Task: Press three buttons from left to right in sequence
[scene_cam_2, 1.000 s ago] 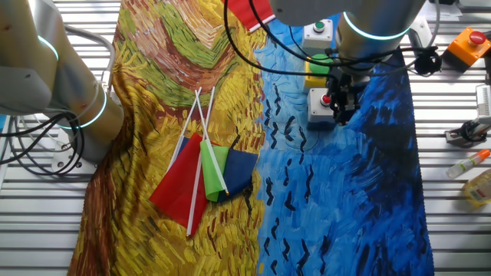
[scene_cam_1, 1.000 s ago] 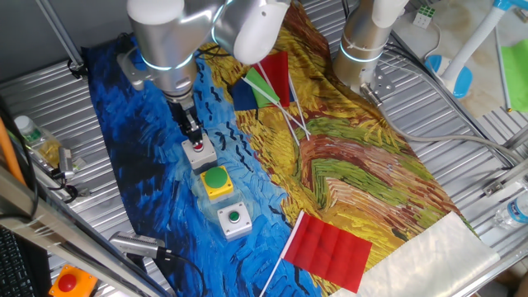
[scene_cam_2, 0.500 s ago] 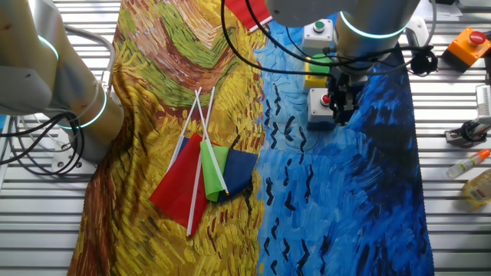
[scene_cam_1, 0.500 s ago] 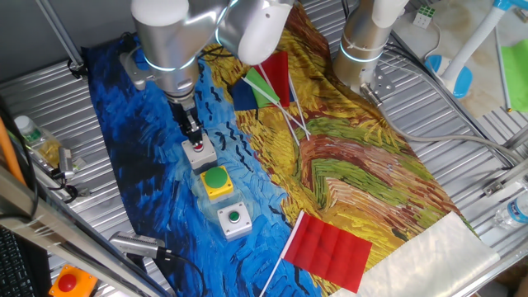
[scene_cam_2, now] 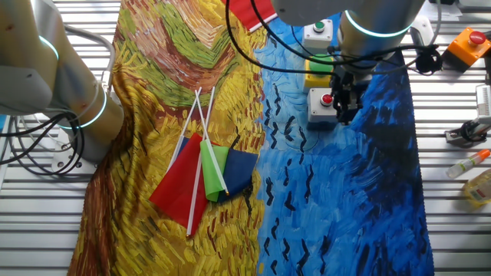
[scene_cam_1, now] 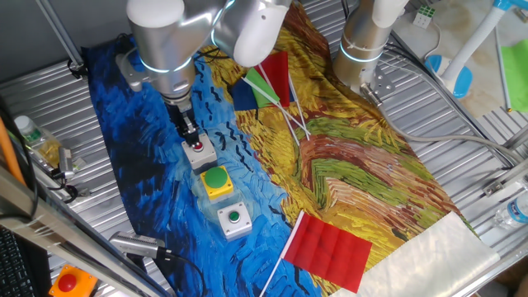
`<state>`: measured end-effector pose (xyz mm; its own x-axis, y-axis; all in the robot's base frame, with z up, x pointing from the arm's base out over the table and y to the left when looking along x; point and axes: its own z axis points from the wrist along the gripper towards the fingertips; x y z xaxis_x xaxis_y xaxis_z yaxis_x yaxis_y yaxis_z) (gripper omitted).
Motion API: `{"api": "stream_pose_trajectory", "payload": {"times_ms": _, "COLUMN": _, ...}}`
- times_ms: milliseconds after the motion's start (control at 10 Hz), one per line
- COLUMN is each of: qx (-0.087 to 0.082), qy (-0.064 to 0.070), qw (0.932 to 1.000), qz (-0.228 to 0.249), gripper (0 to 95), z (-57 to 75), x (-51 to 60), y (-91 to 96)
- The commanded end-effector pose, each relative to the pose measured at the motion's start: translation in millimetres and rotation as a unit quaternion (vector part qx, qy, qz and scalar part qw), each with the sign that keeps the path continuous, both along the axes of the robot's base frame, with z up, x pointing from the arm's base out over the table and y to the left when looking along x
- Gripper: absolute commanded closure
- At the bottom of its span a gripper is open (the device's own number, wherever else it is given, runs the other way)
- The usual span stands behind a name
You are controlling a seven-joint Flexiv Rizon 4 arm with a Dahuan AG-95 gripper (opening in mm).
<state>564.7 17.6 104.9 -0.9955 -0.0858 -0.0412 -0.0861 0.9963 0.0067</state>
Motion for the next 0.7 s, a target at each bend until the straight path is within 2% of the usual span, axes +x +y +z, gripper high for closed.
{"api": "stream_pose_trajectory", "payload": {"times_ms": 100, "qx": 0.003, "qy": -0.001, "qw": 1.0000, "qz": 0.000, "gripper": 38.0, "z": -1.3, "x": -5.0, "y": -0.7}}
{"api": "stream_pose_trajectory", "payload": {"times_ms": 700, "qx": 0.010, "qy": -0.001, "qw": 0.9999, "qz": 0.004, "gripper": 38.0, "z": -4.7, "x": -9.1, "y": -3.2}}
